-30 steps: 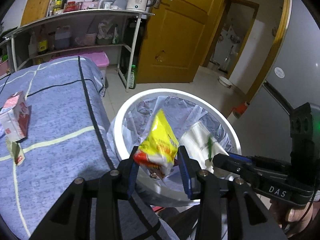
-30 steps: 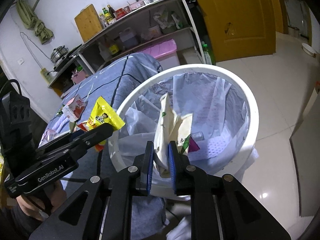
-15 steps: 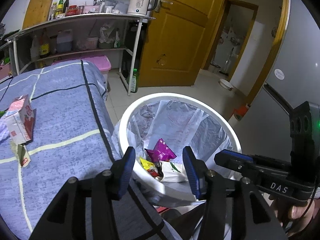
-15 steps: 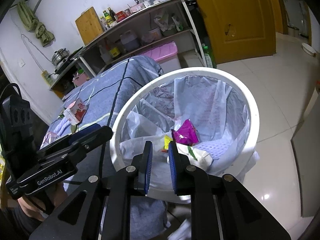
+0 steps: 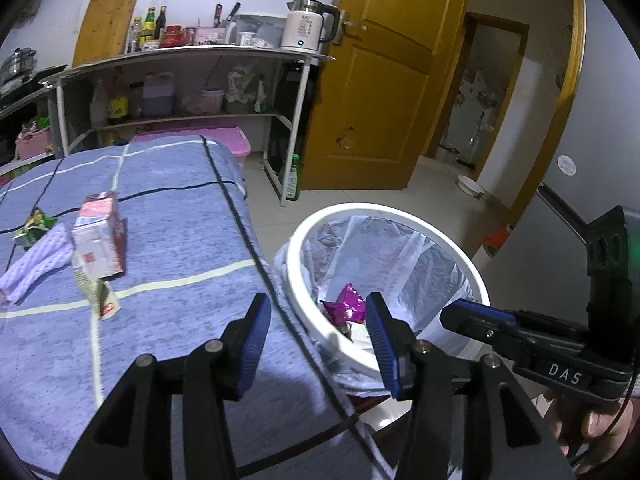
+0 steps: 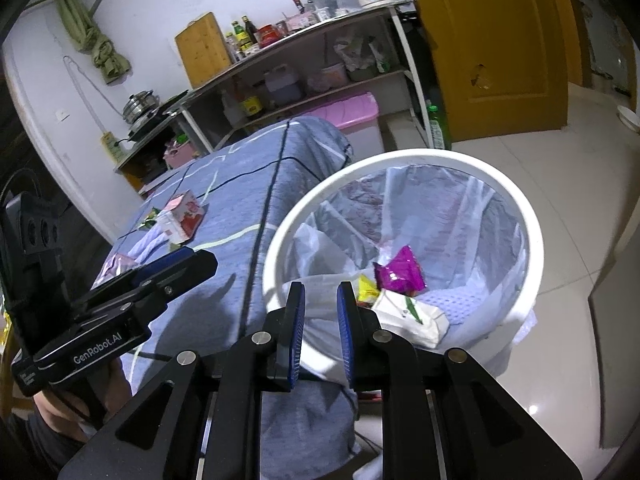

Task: Collect trash
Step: 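Move both open grippers back over the table toward the remaining trash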

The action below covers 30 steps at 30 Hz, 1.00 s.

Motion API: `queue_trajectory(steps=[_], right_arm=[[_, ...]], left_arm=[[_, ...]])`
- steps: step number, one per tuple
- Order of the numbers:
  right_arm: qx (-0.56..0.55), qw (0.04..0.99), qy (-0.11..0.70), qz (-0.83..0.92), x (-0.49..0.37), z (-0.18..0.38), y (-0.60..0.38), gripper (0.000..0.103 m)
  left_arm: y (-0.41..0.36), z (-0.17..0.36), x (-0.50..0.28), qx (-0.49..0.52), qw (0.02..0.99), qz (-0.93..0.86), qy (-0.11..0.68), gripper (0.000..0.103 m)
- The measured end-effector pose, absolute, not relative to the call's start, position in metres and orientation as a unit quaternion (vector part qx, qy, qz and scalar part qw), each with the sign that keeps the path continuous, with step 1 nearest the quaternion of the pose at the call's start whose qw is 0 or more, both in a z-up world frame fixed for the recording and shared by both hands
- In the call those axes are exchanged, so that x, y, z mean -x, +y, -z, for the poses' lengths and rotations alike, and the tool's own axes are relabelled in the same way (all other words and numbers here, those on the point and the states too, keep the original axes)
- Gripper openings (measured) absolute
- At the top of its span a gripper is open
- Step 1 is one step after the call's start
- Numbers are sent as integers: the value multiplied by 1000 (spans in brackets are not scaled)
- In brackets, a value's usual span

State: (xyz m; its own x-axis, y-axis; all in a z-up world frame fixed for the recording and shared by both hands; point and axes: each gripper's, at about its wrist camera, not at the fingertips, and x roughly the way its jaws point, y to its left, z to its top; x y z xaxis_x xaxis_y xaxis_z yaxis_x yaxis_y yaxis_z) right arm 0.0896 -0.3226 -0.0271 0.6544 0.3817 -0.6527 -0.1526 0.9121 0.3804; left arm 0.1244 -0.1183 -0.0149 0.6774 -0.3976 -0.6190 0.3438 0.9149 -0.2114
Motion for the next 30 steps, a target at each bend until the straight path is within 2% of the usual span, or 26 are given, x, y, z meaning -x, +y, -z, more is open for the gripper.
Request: queue_trajectory(steps=[8,30], right_arm=[[-131,899,383,-169,-85,22,-300,26],[-92,883,399,-229,-90,25,-235,26]], left_arm=[[-94,10,-112,44,922,177,340,51],[-21,20,-85,73,933,100,338,51]])
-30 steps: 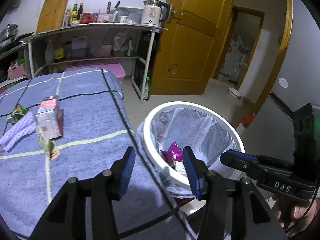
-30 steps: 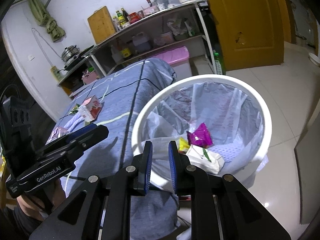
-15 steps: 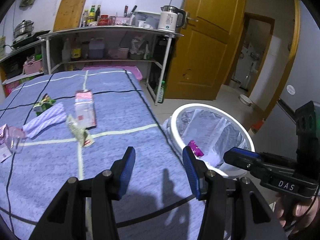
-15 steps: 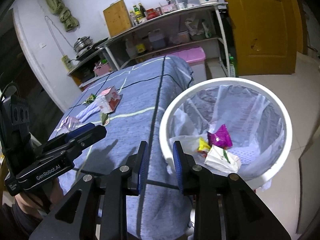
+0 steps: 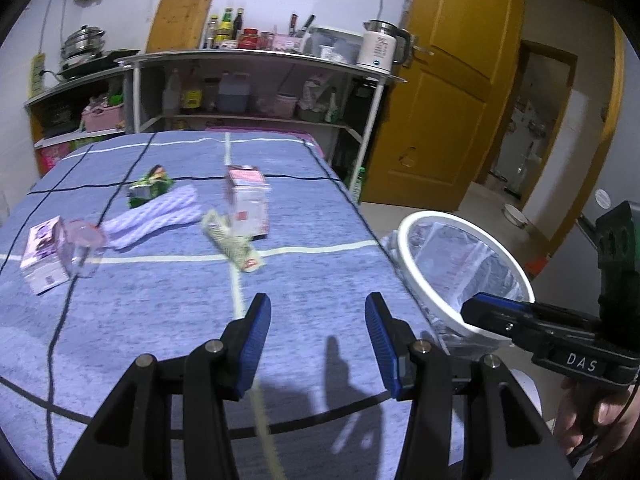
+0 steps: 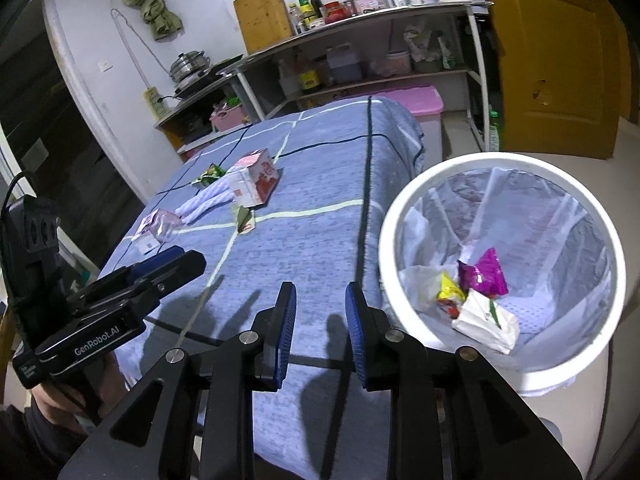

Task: Collect trash
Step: 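Move both open grippers back over the table toward the remaining trash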

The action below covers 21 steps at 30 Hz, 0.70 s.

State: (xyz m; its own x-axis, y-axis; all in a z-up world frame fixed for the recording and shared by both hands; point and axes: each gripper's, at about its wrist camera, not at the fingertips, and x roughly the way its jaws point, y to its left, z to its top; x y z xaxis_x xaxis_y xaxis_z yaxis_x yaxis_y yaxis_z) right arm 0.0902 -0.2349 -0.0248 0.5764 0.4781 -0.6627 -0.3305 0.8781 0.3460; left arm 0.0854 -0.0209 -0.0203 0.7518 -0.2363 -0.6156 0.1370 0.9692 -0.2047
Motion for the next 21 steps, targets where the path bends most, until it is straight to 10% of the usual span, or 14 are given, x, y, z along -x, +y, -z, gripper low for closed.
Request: queue_trajectory(steps=[21], right_arm=[[-60,873,394,-280,-132,20,-157,43]], left_arm=[[93,28,-90,113,938,-38,325,51]])
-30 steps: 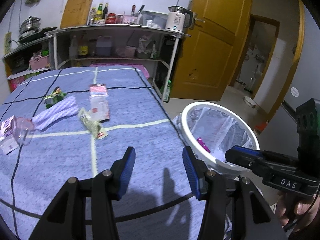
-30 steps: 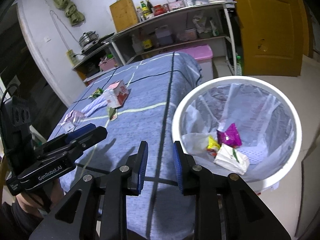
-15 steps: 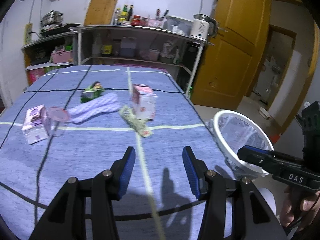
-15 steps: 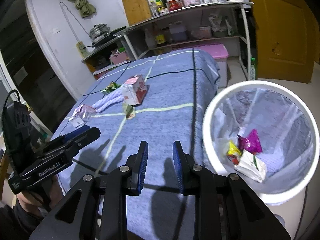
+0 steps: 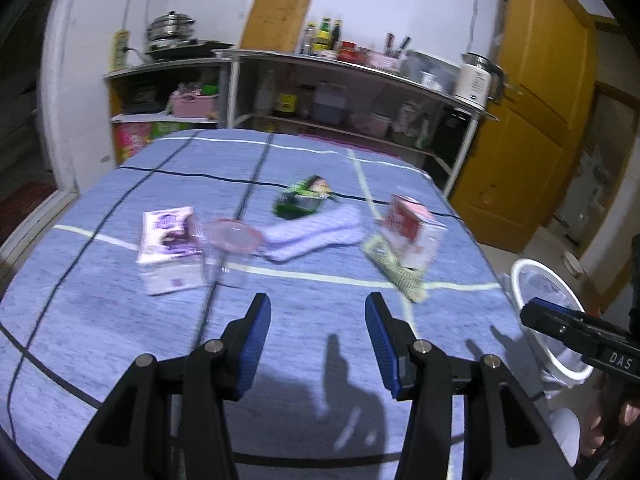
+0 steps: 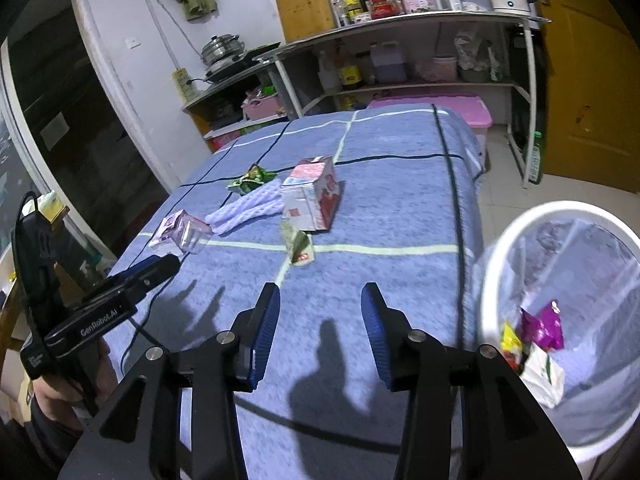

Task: Collect trash
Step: 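Move both open grippers back over the table toward the remaining trash, then grasp the striped snack bag with the right gripper while the left grasps the purple juice box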

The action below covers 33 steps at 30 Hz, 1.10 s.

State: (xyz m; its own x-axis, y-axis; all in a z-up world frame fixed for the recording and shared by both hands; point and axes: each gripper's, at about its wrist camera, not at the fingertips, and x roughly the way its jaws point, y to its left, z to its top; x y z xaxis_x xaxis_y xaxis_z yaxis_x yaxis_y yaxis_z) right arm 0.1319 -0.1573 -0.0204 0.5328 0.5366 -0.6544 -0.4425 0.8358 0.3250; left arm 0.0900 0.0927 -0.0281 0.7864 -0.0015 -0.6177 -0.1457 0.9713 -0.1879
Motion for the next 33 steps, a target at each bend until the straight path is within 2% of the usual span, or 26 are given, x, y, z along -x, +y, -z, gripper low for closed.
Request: queue_trajectory(steps=[9,17,27,33], right_arm=[[-40,874,390,-288,-155,20,-121,44],[-26,871,396,-289,-169,28,-96,44],[8,862,410,-299,-184,45,-73,44],[18,857,422,-295,-195,57,-64,44]], left_arm=[[139,34,-93,128,934,-101,318,57],[170,42,-104,139,927,-133,323,58],[186,50,-120,148,920,-142,334,58],[193,52,-125,154,918,-140,337,63]])
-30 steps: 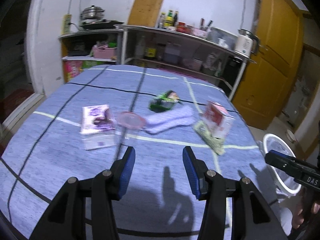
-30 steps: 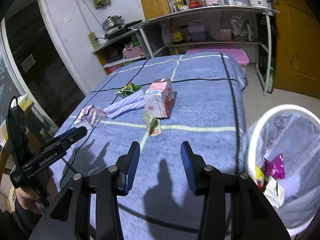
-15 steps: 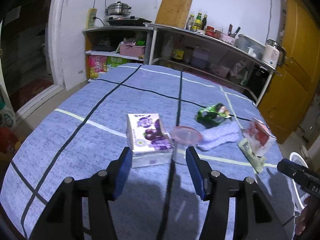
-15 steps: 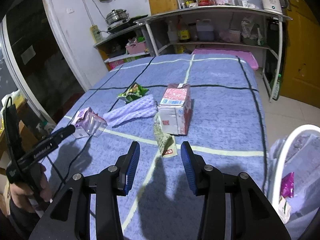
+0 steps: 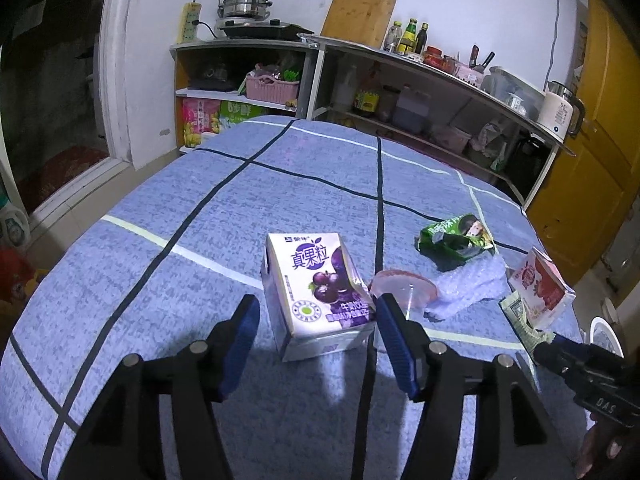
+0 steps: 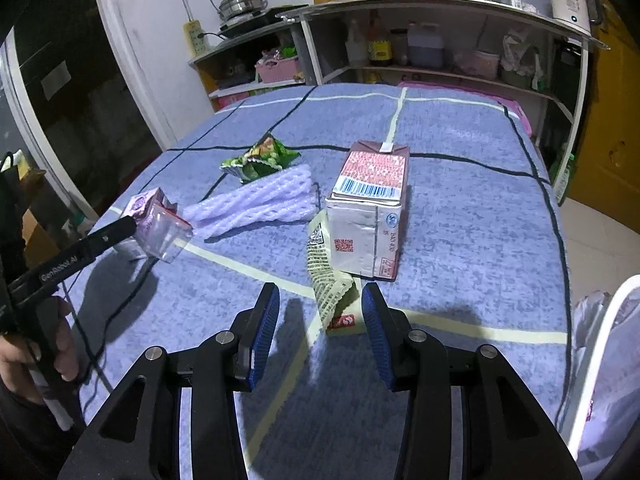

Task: Collect trash
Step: 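Grasp the striped snack bag with the right gripper while the left grasps the purple juice box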

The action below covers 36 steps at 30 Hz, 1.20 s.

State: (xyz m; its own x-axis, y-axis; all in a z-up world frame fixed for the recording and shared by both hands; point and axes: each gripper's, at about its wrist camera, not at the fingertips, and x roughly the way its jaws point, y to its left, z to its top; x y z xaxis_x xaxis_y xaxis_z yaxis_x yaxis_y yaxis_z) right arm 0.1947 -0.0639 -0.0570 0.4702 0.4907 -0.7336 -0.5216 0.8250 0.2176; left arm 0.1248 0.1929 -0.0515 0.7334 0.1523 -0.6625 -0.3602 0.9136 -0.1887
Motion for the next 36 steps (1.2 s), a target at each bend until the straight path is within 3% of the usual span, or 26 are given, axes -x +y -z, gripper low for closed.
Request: queue_trajectory(steps=[19,20,22,36], right_arm=[[20,851,433,-298,-204,62,-43,44],[20,851,433,-296,-205,62,-42,42],[23,852,433,-294,-206,62,-41,23],[18,847,426,-318,-191,61,-41,22]], left_arm=[[195,54,-140,160,915,-139,344,67],[195,55,-142,159,913,-140,347,67],[195,56,-144,161,910,-143,353,66],[195,58,-133,155,911,-153,351,61]])
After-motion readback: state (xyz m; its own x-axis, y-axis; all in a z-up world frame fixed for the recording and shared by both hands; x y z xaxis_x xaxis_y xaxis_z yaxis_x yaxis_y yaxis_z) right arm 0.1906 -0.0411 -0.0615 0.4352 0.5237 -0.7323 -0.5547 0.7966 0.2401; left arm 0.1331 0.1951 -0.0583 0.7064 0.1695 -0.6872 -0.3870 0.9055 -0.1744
